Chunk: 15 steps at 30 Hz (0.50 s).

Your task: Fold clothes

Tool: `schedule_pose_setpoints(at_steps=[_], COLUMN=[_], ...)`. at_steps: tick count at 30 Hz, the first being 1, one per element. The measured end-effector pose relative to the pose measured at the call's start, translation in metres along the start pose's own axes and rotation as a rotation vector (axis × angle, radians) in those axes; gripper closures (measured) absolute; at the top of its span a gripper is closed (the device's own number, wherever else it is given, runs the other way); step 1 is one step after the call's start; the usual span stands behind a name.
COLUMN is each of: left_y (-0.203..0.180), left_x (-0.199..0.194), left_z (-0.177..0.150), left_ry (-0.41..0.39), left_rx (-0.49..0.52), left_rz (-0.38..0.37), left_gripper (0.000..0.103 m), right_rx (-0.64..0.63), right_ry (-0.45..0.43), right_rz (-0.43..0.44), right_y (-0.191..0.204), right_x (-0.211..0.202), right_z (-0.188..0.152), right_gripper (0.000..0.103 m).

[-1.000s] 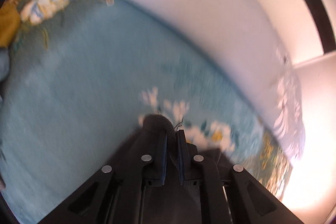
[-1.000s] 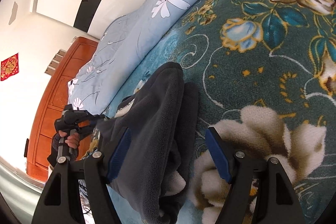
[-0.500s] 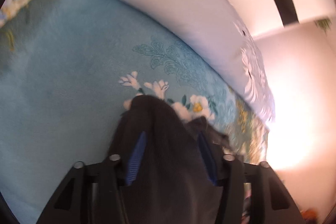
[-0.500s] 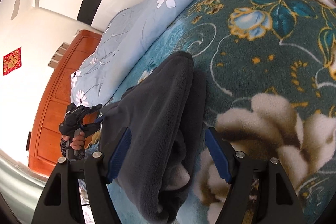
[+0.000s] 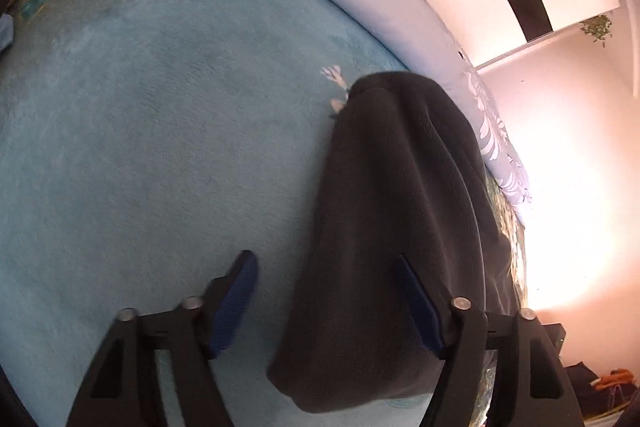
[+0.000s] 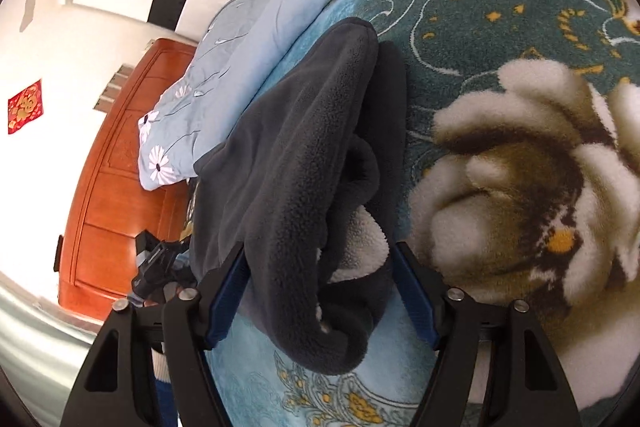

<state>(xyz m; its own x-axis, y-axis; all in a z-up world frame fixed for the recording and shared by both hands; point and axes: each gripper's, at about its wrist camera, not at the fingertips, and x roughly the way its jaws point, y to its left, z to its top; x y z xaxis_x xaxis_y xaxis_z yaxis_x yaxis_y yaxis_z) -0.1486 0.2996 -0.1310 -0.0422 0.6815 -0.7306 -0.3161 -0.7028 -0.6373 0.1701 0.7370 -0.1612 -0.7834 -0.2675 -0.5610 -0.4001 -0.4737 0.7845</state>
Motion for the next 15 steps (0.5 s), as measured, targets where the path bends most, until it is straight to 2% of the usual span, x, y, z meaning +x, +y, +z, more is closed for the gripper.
schedule_pose_setpoints(at_steps=[1, 2, 3, 5, 8, 12, 15], left_y=[-0.003, -0.005, -0.008, -0.021, -0.023, -0.023, -0.02], left_x=[-0.002, -0.008, -0.014, -0.019, -0.056, -0.093, -0.113], left_z=[-0.004, -0.008, -0.012, -0.025, -0.046, -0.092, -0.128], left_ry=[-0.001, -0.013, -0.026, -0.049, -0.065, -0.047, -0.023], left_rx=[-0.015, -0.027, -0.038, -0.036, -0.02, 0.021, 0.061], left_rz=[-0.009, -0.003, 0.004, 0.015, -0.008, -0.034, -0.068], left_gripper=[0.073, 0.08, 0.092, 0.092, 0.092, 0.093, 0.093], right_rx=[0.012, 0.024, 0.028, 0.023, -0.004, -0.021, -0.005], right_ry=[-0.007, -0.015, -0.022, -0.032, -0.025, -0.01, -0.005], right_rz=[0.004, 0.006, 0.002, -0.005, -0.001, 0.003, 0.038], right_y=[0.002, 0.003, 0.006, 0.014, 0.024, 0.03, 0.024], right_x=[-0.002, -0.004, -0.008, -0.016, -0.031, -0.06, -0.09], right_z=[-0.001, -0.003, -0.005, -0.012, -0.028, -0.059, -0.092], right_gripper=[0.055, 0.06, 0.064, 0.066, 0.067, 0.067, 0.067])
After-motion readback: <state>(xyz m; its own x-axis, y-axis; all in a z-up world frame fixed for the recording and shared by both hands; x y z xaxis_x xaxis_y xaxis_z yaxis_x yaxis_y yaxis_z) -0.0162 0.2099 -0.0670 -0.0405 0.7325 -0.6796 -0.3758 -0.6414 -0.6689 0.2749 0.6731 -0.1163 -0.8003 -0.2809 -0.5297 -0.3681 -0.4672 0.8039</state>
